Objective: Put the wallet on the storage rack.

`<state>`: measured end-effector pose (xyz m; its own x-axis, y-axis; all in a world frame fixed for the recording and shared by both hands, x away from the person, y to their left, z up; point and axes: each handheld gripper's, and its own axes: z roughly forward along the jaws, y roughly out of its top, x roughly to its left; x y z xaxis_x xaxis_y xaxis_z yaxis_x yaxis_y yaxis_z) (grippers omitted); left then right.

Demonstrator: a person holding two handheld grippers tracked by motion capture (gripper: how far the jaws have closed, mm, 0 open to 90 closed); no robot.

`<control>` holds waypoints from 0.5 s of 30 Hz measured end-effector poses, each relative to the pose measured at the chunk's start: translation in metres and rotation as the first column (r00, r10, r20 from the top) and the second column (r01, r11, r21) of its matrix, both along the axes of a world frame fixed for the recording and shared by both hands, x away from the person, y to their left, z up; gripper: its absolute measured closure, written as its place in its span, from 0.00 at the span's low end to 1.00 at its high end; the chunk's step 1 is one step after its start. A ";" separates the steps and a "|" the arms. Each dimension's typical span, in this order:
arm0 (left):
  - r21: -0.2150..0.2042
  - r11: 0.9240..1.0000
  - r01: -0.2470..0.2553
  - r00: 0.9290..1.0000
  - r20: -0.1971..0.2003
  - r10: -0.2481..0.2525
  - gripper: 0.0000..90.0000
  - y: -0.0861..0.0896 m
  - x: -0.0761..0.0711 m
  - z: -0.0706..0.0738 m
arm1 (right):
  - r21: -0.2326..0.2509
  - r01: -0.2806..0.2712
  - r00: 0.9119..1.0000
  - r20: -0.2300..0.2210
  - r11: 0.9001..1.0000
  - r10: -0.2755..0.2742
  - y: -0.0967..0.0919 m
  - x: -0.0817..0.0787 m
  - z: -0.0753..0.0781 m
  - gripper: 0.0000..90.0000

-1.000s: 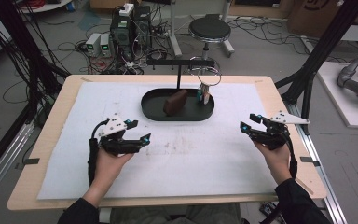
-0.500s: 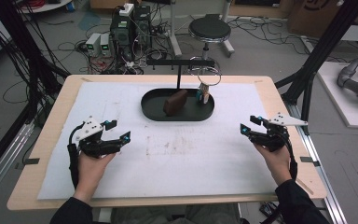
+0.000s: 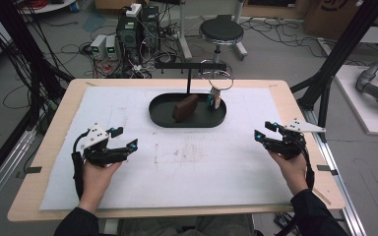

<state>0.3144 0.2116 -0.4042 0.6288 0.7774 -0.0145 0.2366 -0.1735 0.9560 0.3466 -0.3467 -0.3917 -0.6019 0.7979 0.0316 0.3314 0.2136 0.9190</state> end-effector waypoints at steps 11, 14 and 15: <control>0.001 1.000 -0.004 1.000 -0.002 0.004 0.31 0.000 0.002 0.000 | 0.012 0.000 1.000 -0.015 1.000 0.000 -0.003 -0.001 0.000 0.40; 0.003 1.000 -0.010 1.000 -0.003 0.010 0.31 0.000 0.003 0.000 | 0.014 0.000 1.000 -0.013 1.000 0.000 -0.005 -0.001 0.000 0.39; 0.003 1.000 -0.010 1.000 -0.004 0.010 0.31 0.000 0.003 0.000 | 0.014 0.002 1.000 -0.015 1.000 -0.002 -0.006 -0.002 0.000 0.38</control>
<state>0.3178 0.2119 -0.4041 0.6206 0.7840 -0.0147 0.2419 -0.1736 0.9546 0.3451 -0.3522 -0.3913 -0.5999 0.7984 0.0522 0.3457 0.1998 0.9168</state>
